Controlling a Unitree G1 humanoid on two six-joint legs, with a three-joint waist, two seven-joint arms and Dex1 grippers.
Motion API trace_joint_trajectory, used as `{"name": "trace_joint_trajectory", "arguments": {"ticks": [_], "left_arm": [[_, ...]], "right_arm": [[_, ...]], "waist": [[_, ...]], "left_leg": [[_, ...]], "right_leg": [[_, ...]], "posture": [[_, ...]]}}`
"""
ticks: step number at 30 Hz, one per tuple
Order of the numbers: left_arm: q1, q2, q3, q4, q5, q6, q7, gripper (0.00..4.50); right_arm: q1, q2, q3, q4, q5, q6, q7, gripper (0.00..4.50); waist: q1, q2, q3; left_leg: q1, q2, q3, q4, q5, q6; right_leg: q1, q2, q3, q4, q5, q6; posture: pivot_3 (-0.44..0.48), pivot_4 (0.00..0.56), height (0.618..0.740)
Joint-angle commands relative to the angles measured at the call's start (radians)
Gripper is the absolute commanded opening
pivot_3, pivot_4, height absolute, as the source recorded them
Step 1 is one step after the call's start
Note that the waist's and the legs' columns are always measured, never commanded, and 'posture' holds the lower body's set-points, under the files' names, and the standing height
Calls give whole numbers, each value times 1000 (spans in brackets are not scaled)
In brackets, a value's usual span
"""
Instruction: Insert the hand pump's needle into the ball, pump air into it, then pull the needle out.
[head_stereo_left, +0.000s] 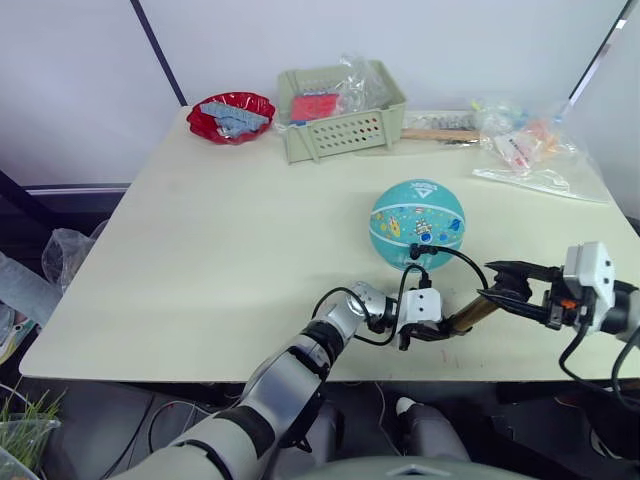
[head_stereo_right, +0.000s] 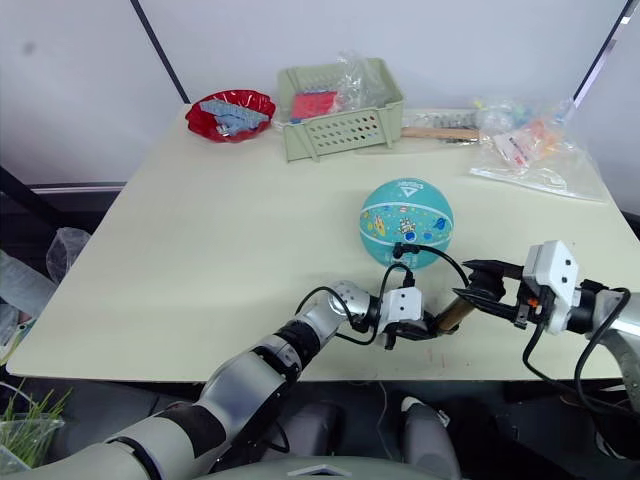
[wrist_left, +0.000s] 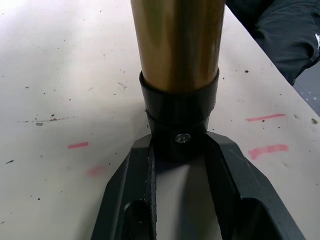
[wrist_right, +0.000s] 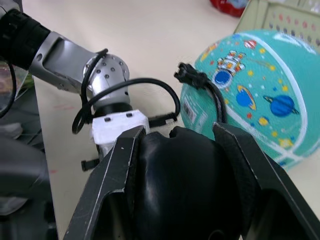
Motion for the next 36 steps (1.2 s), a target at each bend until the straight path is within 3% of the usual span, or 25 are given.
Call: {"name": "trace_joint_trajectory", "arguments": {"ticks": [1, 14, 18, 27, 36], "left_arm": [[34, 38, -33, 66, 56, 42, -8, 980], [32, 36, -34, 69, 60, 39, -8, 980], [33, 35, -35, 69, 62, 38, -8, 980], [37, 35, -35, 64, 60, 40, -12, 980], [30, 52, -32, 61, 59, 41, -13, 980]], "right_arm": [[-57, -57, -148, -63, 156, 86, 13, 1631], [-220, -237, -388, -64, 387, 343, 5, 1631], [-206, -228, -387, -85, 397, 376, 0, 1631], [-72, -123, -174, -94, 167, 238, 21, 1631], [-8, 28, 92, 48, -117, -32, 17, 1631]], "waist": [[0, 2, 2], [0, 10, 8], [1, 9, 9], [-3, 3, 5], [-8, -6, -2]], "left_leg": [[-1, 0, 0, 0, 0, 0], [-2, 0, 2, 0, 0, 0], [-2, 0, 0, 0, 0, 0], [0, 1, 1, 0, 0, 0], [2, 2, 1, 0, 0, 0]], "right_leg": [[-1, 0, 0, 0, 0, 0], [-2, -1, 1, 0, 0, 0], [-2, -1, 0, 0, 0, 0], [0, 0, 0, 0, 0, 0], [1, 2, 1, 0, 0, 0]], "posture": [[0, 150, 740], [0, 150, 740], [0, 150, 740], [0, 150, 740], [0, 150, 740]]}}
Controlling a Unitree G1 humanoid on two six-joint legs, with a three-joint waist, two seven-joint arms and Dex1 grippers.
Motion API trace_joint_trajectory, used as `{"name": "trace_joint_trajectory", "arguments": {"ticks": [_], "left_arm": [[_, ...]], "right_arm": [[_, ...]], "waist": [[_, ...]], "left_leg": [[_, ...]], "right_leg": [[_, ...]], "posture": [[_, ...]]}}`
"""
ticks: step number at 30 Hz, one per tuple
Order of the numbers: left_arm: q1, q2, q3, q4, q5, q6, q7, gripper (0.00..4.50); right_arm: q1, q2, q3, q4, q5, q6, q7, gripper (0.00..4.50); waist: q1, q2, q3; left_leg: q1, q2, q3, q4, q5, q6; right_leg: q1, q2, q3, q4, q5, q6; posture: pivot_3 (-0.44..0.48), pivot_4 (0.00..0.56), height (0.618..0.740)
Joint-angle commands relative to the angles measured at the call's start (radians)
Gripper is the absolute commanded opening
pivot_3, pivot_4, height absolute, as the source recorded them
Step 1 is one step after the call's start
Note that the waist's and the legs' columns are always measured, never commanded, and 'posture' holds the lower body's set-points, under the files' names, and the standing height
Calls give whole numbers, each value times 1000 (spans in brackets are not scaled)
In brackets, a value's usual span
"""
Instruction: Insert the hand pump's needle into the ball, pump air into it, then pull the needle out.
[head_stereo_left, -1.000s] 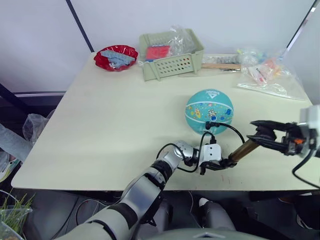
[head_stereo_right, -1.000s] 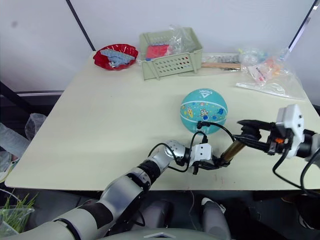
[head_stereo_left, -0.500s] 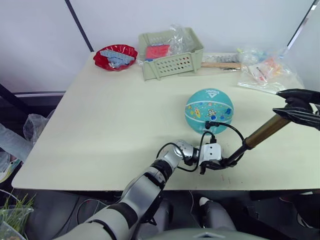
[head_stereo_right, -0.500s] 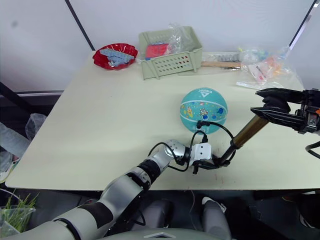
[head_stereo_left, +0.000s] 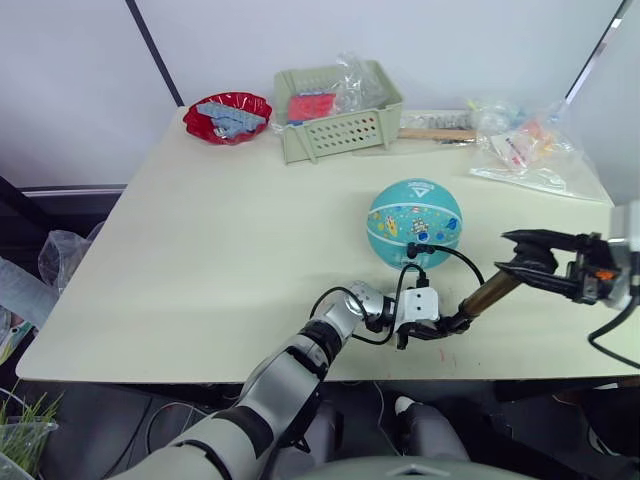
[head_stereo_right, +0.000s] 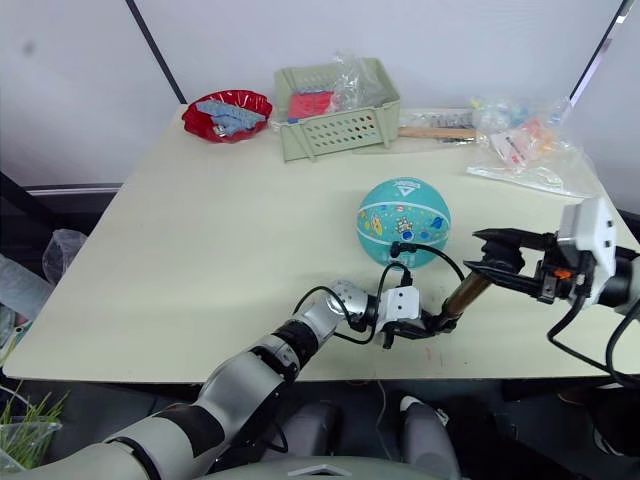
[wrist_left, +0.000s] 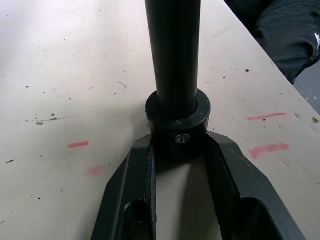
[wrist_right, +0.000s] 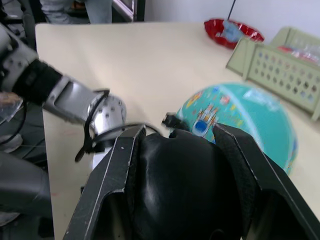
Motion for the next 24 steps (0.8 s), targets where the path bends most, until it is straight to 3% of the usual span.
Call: {"name": "trace_joint_trajectory", "arguments": {"ticks": [1, 10, 24], "left_arm": [[26, 36, -35, 63, 57, 41, -14, 980], [26, 37, -35, 61, 55, 43, -17, 980], [30, 31, -37, 63, 57, 42, -19, 980]], "right_arm": [[43, 41, 120, 74, -137, -56, -12, 1631], [46, 77, 106, 54, -103, -67, -22, 1631], [-144, -126, -261, -71, 312, 249, -72, 1631]], "waist": [[-2, -1, -1], [-3, 0, -2], [5, 12, 9]], "left_leg": [[0, 0, 0, 0, 0, 0], [1, 0, 0, 0, 0, 0], [-4, -1, 0, 0, 0, 0]], "right_leg": [[0, 0, 0, 0, 0, 0], [0, 0, 0, 0, 0, 0], [-3, -1, 1, 0, 0, -1]], "posture": [[0, 150, 740], [0, 150, 740], [0, 150, 740]]}}
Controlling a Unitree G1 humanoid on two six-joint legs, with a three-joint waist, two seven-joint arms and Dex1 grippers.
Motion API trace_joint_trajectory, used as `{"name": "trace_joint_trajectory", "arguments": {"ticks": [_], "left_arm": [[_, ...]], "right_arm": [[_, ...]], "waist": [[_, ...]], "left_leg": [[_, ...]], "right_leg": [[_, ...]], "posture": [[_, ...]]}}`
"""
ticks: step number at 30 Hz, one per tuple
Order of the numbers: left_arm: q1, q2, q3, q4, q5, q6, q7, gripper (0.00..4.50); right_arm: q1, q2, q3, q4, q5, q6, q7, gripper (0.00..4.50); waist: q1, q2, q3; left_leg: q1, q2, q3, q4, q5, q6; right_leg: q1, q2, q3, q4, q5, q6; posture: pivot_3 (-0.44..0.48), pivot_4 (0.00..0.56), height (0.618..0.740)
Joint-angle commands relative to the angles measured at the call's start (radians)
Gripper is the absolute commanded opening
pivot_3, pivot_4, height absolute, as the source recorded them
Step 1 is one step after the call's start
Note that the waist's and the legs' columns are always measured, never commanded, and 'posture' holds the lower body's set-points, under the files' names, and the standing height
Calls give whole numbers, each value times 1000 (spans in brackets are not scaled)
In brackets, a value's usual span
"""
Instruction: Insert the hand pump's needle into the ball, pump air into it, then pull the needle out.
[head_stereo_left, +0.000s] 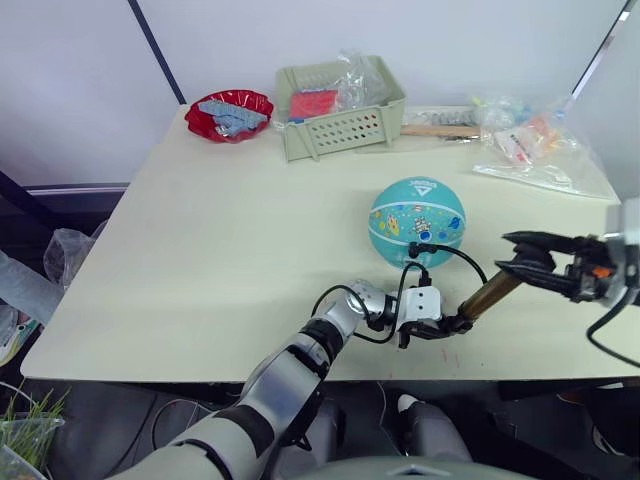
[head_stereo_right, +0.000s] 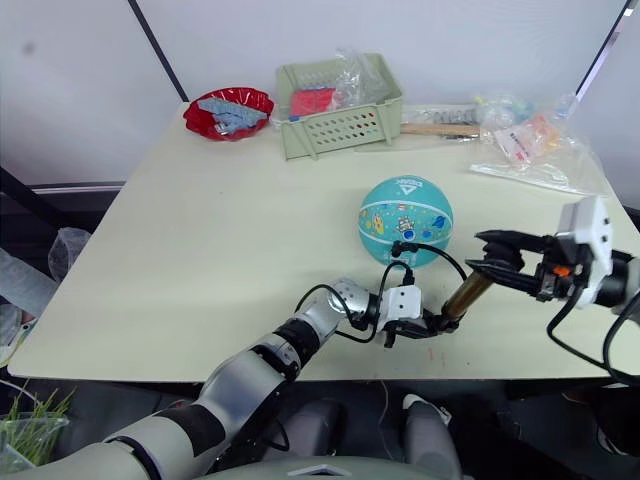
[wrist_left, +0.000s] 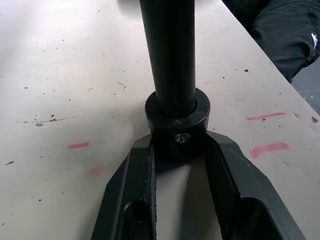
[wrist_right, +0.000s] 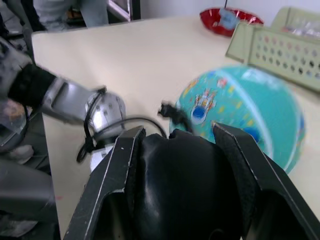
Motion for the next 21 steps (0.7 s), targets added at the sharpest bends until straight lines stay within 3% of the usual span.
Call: {"name": "trace_joint_trajectory", "arguments": {"ticks": [1, 10, 21], "left_arm": [[39, 37, -36, 71, 59, 43, 1, 980], [41, 34, -34, 73, 59, 45, 7, 980], [44, 30, -32, 69, 56, 50, 13, 980]], "right_arm": [[-93, -50, -159, -44, 157, 71, -48, 1631], [-124, -122, -199, -44, 180, 169, -44, 1631], [92, 45, 123, -7, -188, -88, -32, 1631]], "waist": [[0, 0, 1], [1, 1, 2], [-1, -9, -5]], "left_leg": [[0, 0, 0, 0, 0, 0], [0, 0, 0, 0, 0, 0], [3, 1, 0, 0, 0, 0]], "right_leg": [[0, 0, 0, 0, 0, 0], [0, -1, 0, 0, 0, 0], [2, 1, 0, 0, -1, 1]], "posture": [[0, 150, 740], [0, 150, 740], [0, 150, 740]]}}
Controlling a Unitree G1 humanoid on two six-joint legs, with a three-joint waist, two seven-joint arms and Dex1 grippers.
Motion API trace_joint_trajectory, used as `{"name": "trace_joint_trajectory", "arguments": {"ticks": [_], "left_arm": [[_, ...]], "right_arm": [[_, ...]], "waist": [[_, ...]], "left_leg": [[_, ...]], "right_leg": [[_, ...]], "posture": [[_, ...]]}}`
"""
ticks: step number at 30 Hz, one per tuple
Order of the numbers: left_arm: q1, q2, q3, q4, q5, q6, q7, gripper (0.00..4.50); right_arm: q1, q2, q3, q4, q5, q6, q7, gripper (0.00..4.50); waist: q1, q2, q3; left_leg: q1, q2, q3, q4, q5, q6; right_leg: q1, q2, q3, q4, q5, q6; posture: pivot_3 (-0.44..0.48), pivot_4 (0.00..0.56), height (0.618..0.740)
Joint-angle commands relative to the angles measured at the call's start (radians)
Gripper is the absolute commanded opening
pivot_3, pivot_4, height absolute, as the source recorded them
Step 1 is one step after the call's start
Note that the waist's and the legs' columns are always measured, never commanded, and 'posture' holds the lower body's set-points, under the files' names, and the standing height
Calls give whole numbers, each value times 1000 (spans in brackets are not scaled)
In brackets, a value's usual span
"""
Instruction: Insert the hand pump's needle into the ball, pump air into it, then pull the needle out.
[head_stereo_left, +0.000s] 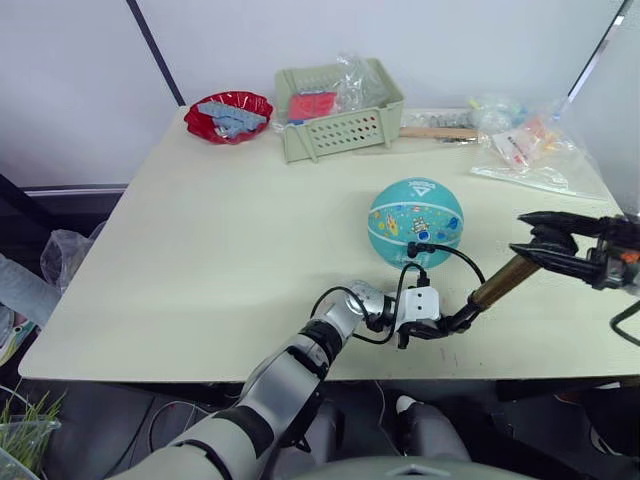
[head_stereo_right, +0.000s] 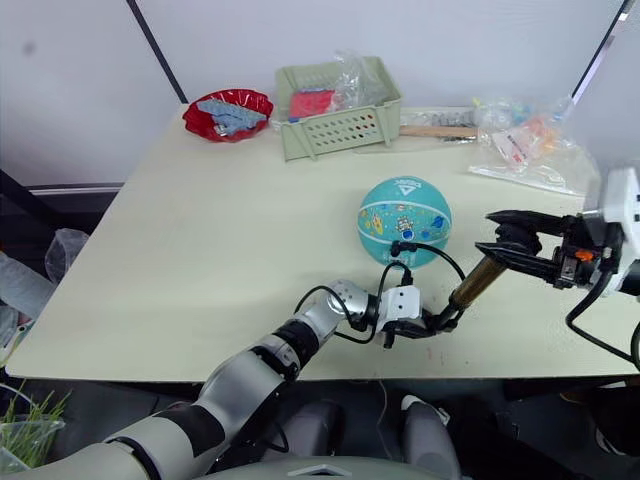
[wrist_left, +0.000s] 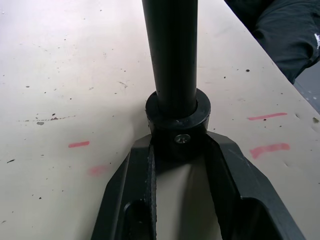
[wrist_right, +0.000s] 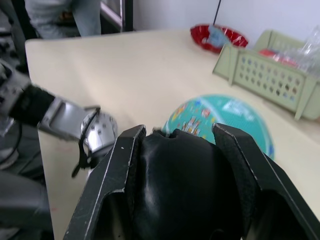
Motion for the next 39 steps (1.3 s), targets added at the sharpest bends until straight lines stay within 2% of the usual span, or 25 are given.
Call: {"name": "trace_joint_trajectory", "arguments": {"ticks": [1, 6, 9, 14, 16, 17, 19, 20, 21, 22, 27, 39], "left_arm": [[36, 27, -34, 66, 54, 49, -8, 980], [38, 26, -33, 64, 53, 53, -7, 980], [38, 27, -33, 60, 51, 55, -10, 980], [39, 30, -15, 57, 32, 82, -26, 980], [40, 29, -2, 53, 18, 88, -31, 1987], [40, 28, 5, 51, 11, 95, -34, 2229], [40, 26, 17, 48, -2, 96, -41, 3055], [40, 25, 21, 46, -4, 94, -42, 3238], [40, 25, 24, 44, -4, 92, -43, 3966], [40, 23, 35, 41, -13, 86, -45, 4433], [52, 25, 92, -1, -81, 41, -89, 4500], [200, 136, 154, -287, -247, 12, -277, 4500]], "right_arm": [[56, 73, 168, 54, -187, -116, -16, 1631], [96, 159, 282, 123, -303, -234, -25, 1631], [111, 163, 328, 157, -377, -298, -19, 1631], [110, 205, 345, 167, -386, -330, -47, 1631], [109, 208, 345, 168, -387, -333, -48, 1631], [109, 208, 347, 169, -388, -335, -48, 1631], [107, 206, 350, 172, -394, -341, -51, 1631], [106, 206, 351, 173, -394, -341, -52, 1631], [105, 206, 352, 173, -393, -341, -52, 1631], [105, 206, 354, 174, -393, -342, -50, 1631], [95, 205, 358, 181, -391, -344, -44, 1631], [96, 212, 370, 177, -387, -349, -36, 1631]], "waist": [[0, -4, -4], [-2, -9, -9], [-2, -9, -10], [-3, -7, -12], [-4, -7, -12], [-3, -7, -12], [-2, -7, -12], [-1, -7, -12], [0, -7, -12], [1, -7, -12], [0, -7, -11], [1, -2, -6]], "left_leg": [[0, 0, 0, 0, 0, 0], [2, 0, 0, 0, 0, 0], [3, 1, 0, 0, 0, 0], [4, 1, 0, 0, 0, 0], [4, 1, 0, 0, 0, 0], [4, 1, 0, 0, 0, 0], [5, 1, 0, 0, 0, 0], [5, 1, 0, 0, 0, 0], [6, 0, 0, 0, 0, 0], [7, 0, 0, 0, 0, 0], [12, 0, 0, 0, 0, -1], [10, 0, 0, -2, 0, 0]], "right_leg": [[0, 0, 0, 0, 0, 0], [1, 1, 0, 0, 0, 0], [1, 1, 0, 0, 0, 0], [2, 1, 0, 0, 0, 0], [2, 2, 0, 0, -1, 1], [3, 2, 0, 0, -1, 2], [3, 1, 0, 0, -2, 3], [3, 1, 0, 0, -2, 3], [4, 1, 0, 0, -2, 3], [5, 0, 1, 0, -2, 3], [10, 0, 2, 0, -2, 4], [7, 0, 3, 0, 0, 0]], "posture": [[0, 150, 740], [0, 150, 740], [0, 150, 740], [0, 150, 740], [0, 150, 740], [0, 150, 740], [0, 150, 740], [0, 150, 740], [0, 150, 740], [0, 150, 740], [0, 150, 740], [0, 150, 740]]}}
